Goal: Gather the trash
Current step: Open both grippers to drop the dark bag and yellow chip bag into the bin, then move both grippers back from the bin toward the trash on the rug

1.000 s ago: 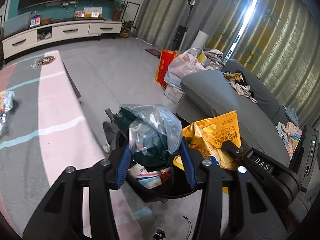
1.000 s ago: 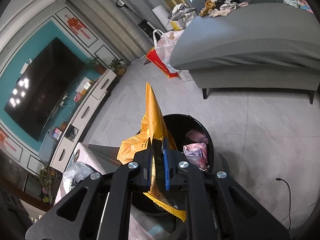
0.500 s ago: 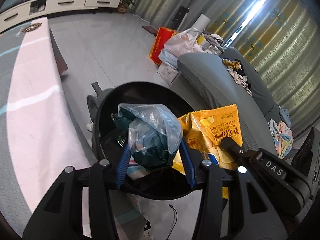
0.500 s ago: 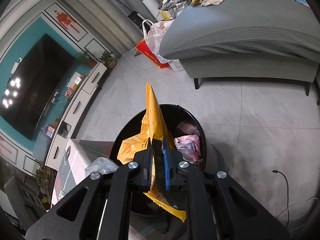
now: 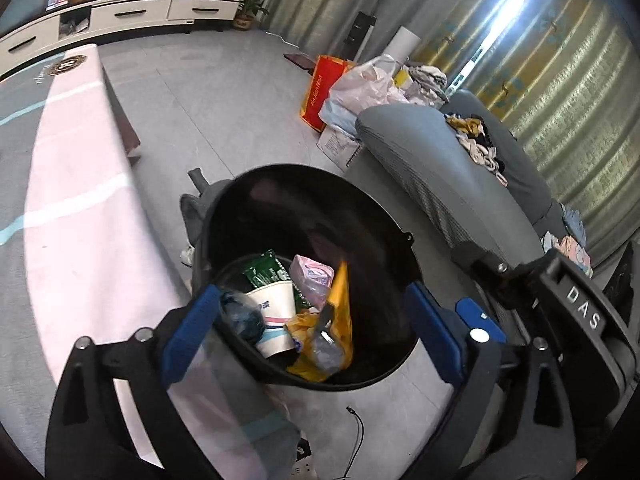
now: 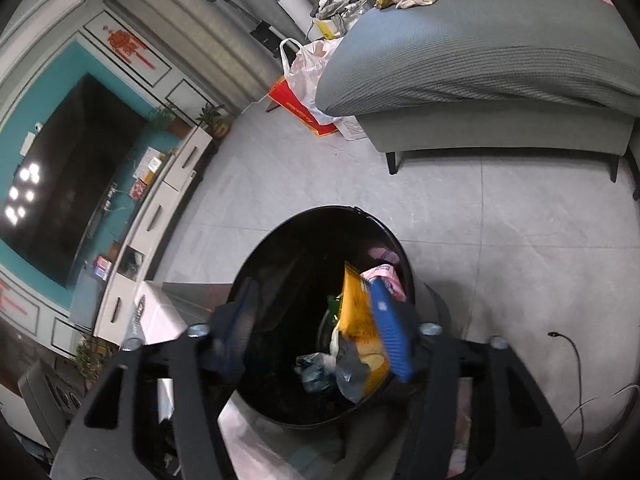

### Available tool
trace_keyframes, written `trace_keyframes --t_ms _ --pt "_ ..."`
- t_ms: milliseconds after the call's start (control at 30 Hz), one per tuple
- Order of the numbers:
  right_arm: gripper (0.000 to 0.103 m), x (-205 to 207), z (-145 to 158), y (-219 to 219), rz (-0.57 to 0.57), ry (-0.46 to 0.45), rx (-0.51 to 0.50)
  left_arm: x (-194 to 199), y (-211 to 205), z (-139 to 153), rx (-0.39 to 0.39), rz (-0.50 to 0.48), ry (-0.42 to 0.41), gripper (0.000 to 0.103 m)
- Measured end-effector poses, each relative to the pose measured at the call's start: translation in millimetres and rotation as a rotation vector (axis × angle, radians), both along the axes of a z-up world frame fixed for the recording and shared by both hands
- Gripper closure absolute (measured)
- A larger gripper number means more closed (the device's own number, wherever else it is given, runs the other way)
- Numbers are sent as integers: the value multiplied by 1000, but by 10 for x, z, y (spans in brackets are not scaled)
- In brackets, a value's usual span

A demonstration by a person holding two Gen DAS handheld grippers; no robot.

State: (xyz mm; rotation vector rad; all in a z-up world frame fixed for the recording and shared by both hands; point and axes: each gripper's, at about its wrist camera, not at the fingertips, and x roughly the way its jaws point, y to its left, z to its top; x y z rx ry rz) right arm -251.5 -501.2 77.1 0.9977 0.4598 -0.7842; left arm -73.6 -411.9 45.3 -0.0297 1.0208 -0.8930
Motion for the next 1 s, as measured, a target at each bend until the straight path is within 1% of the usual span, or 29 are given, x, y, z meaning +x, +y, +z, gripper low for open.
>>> trace_keyframes --t_ms 100,167,200,300,333,400,467,533,567,667,733,800,867,933,1000 --pt "31 46 55 49 16 -8 -15 40 254 119 -20 54 -30 3" --pt "24 95 107 104 31 -7 -35 85 445 209 -24 96 -53 3" --pt "23 131 138 143 44 -6 -48 103 541 248 -27 115 -61 3" --pt "15 258 236 271 88 -1 -85 179 907 385 -34 187 -85 3" --pt "11 307 276 325 102 3 -100 206 1085 436 -35 220 -100 3" --pt "9 424 350 454 139 17 -138 252 1342 504 -34 261 -127 3" --pt "6 558 408 596 185 40 -178 300 1719 569 -7 332 -163 3" --pt "4 686 446 742 229 63 -218 346 2007 627 14 395 -179 3" --pt "3 752 466 825 251 76 -238 378 2232 650 23 434 -187 3" --pt "3 922 507 1048 308 107 -295 458 2771 700 49 536 -207 3" --pt "3 1010 524 1179 339 121 -321 513 3159 719 82 595 -250 3" --pt "3 1102 530 1321 372 134 -345 593 3445 691 140 642 -282 3" --pt "3 1217 520 1474 410 140 -362 717 3804 638 197 723 -302 3" --pt "3 1353 489 1617 453 152 -379 830 4110 590 202 792 -302 3" --pt "3 1522 425 1792 529 173 -404 894 4343 542 214 863 -315 3"
